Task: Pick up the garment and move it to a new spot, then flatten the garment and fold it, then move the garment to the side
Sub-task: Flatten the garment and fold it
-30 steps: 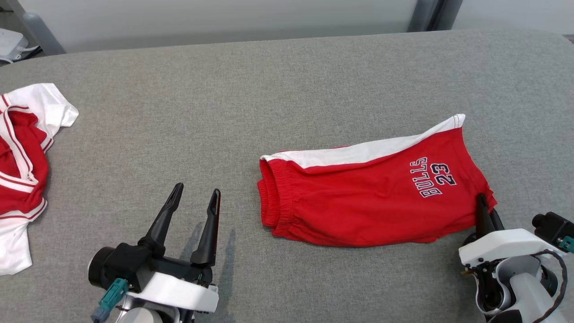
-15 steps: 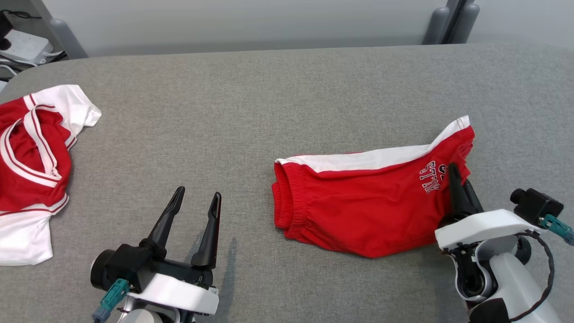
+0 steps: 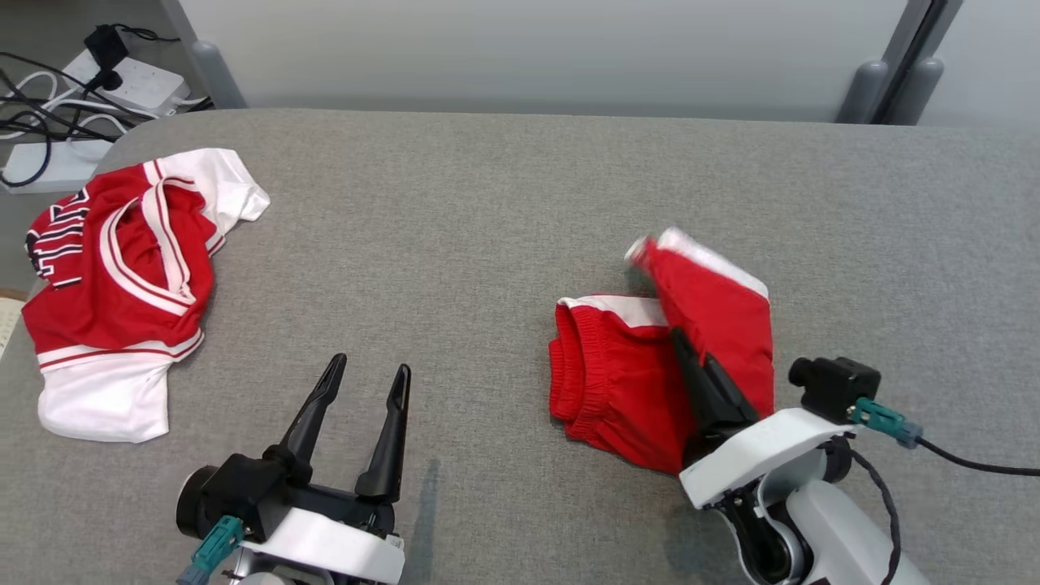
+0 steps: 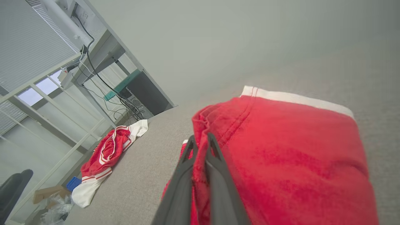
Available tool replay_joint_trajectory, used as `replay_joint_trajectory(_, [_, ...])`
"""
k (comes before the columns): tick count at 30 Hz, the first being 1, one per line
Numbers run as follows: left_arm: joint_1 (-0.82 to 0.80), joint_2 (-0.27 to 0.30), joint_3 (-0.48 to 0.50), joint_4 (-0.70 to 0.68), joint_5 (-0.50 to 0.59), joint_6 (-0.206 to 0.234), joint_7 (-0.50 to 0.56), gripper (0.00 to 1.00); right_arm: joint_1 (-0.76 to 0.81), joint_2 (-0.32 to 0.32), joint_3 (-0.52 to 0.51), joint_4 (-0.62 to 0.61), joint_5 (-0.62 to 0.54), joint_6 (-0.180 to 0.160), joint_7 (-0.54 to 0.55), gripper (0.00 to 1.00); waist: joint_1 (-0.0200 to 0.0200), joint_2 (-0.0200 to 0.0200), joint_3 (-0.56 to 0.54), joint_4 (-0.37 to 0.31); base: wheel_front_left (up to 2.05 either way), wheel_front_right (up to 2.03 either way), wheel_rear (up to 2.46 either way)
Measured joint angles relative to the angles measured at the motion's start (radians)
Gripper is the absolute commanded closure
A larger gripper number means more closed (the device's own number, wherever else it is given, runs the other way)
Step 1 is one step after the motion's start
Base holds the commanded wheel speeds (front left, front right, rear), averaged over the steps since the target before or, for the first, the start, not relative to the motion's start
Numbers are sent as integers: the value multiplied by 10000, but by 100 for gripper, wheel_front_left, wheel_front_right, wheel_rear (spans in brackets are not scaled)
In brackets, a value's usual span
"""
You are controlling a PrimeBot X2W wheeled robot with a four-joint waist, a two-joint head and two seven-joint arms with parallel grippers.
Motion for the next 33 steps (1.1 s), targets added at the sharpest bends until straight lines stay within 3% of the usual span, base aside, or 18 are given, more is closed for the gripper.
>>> replay_joint_trajectory(9, [3,0,-113,40,-2,2,0,0,-157,-21,1191,217,347,0,0,100,0,0,-79,495,0,0,0])
replay_joint_trajectory(19, [8,-2,-134,73,-4,0,0,0,-280,-36,2033,878,541,0,0,100,0,0,-48,555,0,0,0])
replay_joint_trajectory(21, [10,0,-136,84,-4,0,0,0,-330,-36,2247,966,662,0,0,0,0,0,-53,536,0,0,0])
replay_joint_trajectory(33, [11,-2,-111,128,-2,0,0,0,-473,-33,3777,1003,1806,0,648,0,0,0,-13,389,0,0,0])
